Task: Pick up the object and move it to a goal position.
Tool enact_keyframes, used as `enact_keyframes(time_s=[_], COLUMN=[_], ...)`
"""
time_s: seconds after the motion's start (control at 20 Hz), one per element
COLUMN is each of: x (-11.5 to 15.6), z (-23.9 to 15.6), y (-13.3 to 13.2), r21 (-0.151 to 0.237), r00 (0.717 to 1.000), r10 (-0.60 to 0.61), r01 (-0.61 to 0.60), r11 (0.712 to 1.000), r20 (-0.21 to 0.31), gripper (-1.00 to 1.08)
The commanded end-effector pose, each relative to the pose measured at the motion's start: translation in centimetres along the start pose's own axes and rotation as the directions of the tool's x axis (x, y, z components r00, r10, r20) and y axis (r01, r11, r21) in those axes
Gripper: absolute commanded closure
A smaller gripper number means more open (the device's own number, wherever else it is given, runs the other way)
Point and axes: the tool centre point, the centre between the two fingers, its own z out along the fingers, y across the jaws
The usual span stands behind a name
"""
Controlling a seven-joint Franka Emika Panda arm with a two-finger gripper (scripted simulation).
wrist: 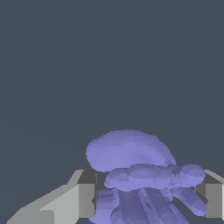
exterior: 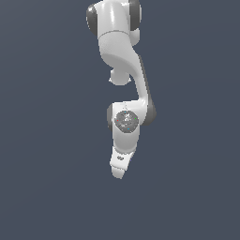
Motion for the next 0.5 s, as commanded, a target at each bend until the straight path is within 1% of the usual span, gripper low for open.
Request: enact_keyframes(time_s=[0.0, 0.45], x=[0.0, -0.4], z=[-0.5, -4.3], y=[-0.3, -2.7], r21=[-0.001, -0.001], r00=[1.000, 1.000], r10=[0.000, 0.000], r01=[0.000, 0.000], r11=[1.000, 1.000], r20=[0.000, 0.002], gripper=[1.08, 1.08])
